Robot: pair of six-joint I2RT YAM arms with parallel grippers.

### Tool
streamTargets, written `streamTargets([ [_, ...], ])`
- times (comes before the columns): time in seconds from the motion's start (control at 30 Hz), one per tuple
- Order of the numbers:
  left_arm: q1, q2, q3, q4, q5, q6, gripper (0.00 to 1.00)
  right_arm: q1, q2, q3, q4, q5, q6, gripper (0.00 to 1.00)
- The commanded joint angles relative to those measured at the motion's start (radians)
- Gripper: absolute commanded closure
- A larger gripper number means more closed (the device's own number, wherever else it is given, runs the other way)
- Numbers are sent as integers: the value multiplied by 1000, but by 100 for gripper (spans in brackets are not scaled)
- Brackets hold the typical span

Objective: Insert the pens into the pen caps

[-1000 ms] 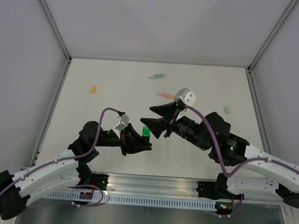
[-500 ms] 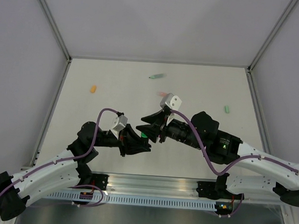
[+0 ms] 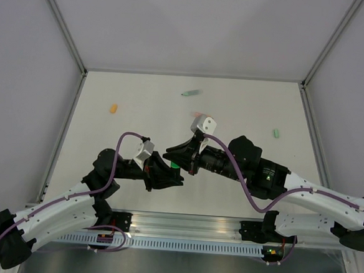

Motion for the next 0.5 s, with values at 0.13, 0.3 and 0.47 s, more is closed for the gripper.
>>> streamTargets([
  [0.13,-2,-50,-7,98,-3,-67,98,-2,-6,-121,-4,-74,48,100],
  [0.3,-4,-70,17,131,23,-121,98,-3,-18,-190,-2,-89,68,100],
  [0.47,-2,-87,40,101,-16,-102,98,-3,-7,-198,-52,-103,85,100],
])
